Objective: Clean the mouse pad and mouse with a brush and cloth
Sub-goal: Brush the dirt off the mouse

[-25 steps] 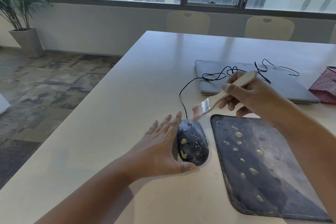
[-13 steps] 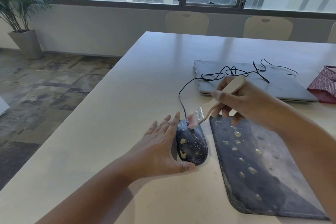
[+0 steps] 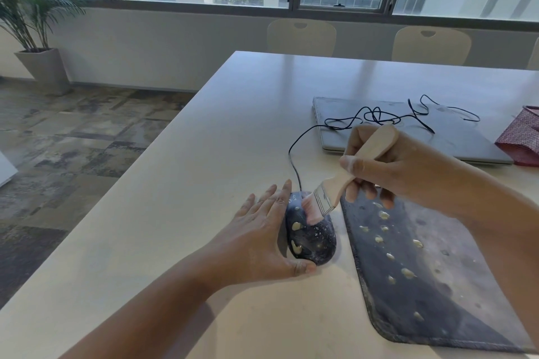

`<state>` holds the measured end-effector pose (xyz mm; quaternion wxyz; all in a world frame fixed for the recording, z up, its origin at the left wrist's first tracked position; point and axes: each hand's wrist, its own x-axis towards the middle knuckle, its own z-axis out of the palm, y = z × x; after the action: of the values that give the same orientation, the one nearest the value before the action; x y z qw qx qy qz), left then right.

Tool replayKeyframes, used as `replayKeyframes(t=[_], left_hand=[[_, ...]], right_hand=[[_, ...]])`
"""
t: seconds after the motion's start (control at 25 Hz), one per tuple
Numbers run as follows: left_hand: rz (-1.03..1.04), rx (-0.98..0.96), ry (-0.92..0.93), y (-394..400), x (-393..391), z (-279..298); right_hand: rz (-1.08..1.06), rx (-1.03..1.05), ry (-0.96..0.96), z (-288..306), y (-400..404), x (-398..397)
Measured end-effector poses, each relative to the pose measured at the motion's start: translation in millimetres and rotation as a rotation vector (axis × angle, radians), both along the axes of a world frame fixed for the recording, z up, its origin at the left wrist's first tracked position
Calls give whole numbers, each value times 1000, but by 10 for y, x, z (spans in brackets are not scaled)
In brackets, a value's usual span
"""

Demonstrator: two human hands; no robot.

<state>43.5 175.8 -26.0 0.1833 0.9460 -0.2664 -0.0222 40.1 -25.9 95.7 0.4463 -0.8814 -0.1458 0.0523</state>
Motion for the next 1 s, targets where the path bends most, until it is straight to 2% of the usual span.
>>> replayKeyframes(t=[0.16, 0.36, 0.44, 0.6, 0.72, 0.84, 0.92, 1.0], left_hand=[[1, 5, -3, 4, -4, 2], [-4, -1, 2, 4, -8, 3], [-3, 1, -1, 0, -9, 5], [4, 6, -5, -2, -12, 1], [12, 9, -10, -6, -4, -7], [6, 1, 1, -3, -6, -11], [6, 1, 2, -1, -9, -12], [13, 2, 3, 2, -7, -15]], right_hand=[[-58, 33, -81, -14, 0, 26], [6, -43, -7, -11, -6, -17], [-24, -89, -36, 38, -59, -27], [-28, 22, -42, 76, -64, -1], [-15, -12, 42, 57, -59, 2], [-66, -53, -10, 126, -167, 11], [-33, -14, -21, 186, -200, -6], [83, 6, 47, 205, -175, -34]])
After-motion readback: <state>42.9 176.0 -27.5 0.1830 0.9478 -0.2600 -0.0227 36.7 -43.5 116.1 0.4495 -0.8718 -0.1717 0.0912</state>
